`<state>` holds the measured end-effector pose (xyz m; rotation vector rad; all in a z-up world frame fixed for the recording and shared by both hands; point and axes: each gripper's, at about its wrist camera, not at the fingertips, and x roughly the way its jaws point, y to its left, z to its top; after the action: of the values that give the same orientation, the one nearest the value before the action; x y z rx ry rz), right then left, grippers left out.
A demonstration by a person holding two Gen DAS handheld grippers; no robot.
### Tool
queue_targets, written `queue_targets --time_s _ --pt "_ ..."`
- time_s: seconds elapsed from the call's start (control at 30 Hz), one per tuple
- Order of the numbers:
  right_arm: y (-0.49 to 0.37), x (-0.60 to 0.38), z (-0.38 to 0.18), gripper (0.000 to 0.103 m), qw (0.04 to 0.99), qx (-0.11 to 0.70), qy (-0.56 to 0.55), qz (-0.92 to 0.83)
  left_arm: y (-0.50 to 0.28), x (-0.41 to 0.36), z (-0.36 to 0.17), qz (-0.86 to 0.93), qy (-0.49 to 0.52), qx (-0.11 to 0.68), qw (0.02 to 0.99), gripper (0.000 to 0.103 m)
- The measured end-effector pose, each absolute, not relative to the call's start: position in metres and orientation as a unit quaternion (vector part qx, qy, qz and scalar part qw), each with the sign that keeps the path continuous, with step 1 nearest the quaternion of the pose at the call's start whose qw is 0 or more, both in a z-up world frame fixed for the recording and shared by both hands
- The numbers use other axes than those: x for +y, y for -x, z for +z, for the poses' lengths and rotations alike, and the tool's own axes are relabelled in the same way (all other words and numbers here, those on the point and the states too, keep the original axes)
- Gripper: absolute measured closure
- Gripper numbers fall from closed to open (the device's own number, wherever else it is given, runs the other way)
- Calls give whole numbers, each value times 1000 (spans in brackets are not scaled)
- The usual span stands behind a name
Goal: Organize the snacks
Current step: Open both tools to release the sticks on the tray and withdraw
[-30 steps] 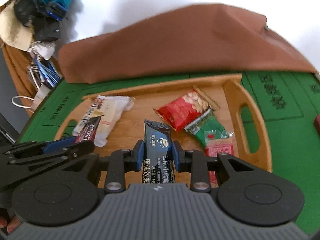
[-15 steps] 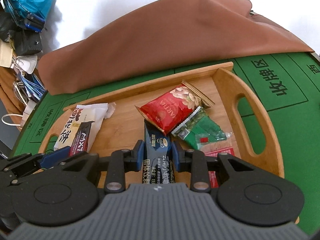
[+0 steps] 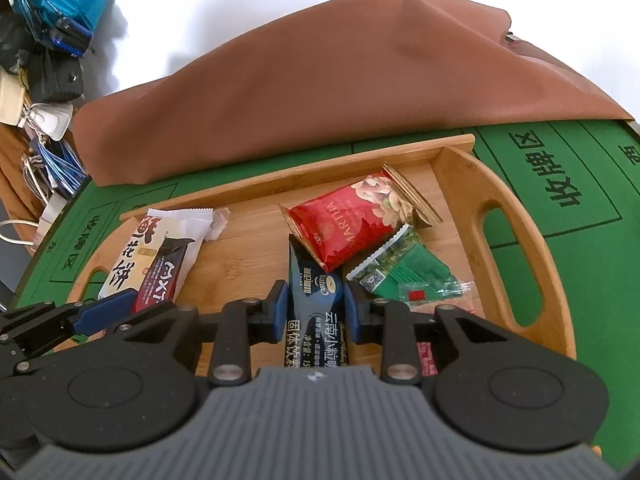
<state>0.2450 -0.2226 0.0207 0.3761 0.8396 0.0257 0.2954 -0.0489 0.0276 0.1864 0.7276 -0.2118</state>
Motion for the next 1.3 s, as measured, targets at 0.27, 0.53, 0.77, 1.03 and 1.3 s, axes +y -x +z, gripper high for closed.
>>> queue_targets --time_s 0.27,0.53,0.77,1.03,1.3 --pt "-245 -224 20 53 895 402 -189 34 -291 -50 30 -94 -93 349 928 58" --pt "-237 -222 26 42 899 398 -178 38 -283 -46 35 -82 -79 338 934 24" --pt "-215 -224 40 32 905 388 -163 57 -259 -44 45 -79 -82 325 939 15" --pt "-178 -218 56 28 913 380 -118 85 -212 -38 52 -95 -79 311 942 12" --pt "-132 -215 66 26 916 371 -104 113 -163 -30 54 -107 -66 303 945 10"
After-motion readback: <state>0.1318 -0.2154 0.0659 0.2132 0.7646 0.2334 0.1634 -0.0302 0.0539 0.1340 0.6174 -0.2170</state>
